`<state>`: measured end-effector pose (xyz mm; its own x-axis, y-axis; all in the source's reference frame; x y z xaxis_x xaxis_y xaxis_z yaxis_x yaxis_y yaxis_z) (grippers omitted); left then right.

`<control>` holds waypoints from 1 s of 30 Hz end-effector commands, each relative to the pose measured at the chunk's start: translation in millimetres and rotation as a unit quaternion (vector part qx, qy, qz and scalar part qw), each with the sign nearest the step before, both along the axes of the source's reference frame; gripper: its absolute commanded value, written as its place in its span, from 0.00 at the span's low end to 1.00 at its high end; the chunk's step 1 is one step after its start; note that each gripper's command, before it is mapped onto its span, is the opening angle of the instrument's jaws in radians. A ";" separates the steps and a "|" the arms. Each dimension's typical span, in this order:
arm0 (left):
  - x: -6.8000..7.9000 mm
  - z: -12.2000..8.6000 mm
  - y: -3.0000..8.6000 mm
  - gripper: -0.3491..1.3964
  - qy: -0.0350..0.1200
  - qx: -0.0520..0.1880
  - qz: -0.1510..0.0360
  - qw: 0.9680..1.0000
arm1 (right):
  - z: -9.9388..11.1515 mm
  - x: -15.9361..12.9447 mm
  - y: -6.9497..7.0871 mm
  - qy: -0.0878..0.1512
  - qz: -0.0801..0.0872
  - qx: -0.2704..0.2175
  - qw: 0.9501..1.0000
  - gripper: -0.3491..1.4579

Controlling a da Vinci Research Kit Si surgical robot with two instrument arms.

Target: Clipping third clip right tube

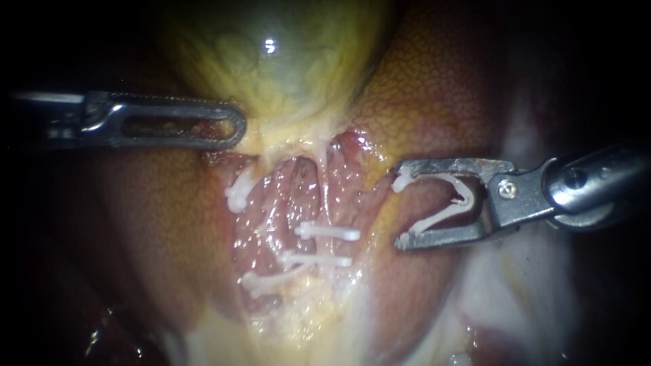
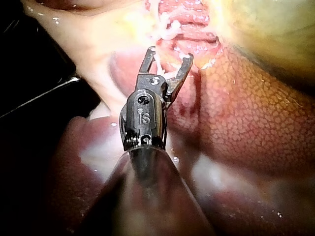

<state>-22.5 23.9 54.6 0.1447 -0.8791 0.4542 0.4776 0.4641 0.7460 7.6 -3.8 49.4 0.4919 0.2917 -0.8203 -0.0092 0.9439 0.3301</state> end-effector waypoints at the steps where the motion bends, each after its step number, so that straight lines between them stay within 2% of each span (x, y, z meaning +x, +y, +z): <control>1: 0.0 0.0 0.0 0.00 0.000 0.000 0.000 1.000 | 0.0 0.0 0.0 0.000 0.000 0.000 1.000 0.47; 6: 0.4 -0.2 0.1 0.00 -0.001 0.001 0.001 1.000 | 0.0 0.0 0.0 0.000 0.000 0.000 1.000 0.47; 10: 1.5 -1.6 0.9 0.00 -0.004 0.005 0.005 1.000 | 0.0 0.0 0.0 0.000 0.000 0.000 1.000 0.47; 15: 3.5 -3.9 2.2 0.00 0.000 0.006 -0.007 1.000 | 0.0 0.0 0.0 0.000 -0.001 -0.003 1.000 0.47; 19: 4.6 -5.2 2.8 0.00 -0.003 0.005 -0.014 1.000 | 0.0 0.0 0.0 0.000 -0.001 -0.003 1.000 0.47; 27: 4.8 -6.7 2.7 0.00 -0.007 0.008 -0.021 1.000 | 0.0 0.0 0.0 -0.001 -0.002 -0.002 1.000 0.47; 30: 4.8 -7.0 2.6 0.00 -0.008 0.008 -0.022 1.000 | -0.2 0.1 0.2 0.003 0.006 0.012 1.000 0.47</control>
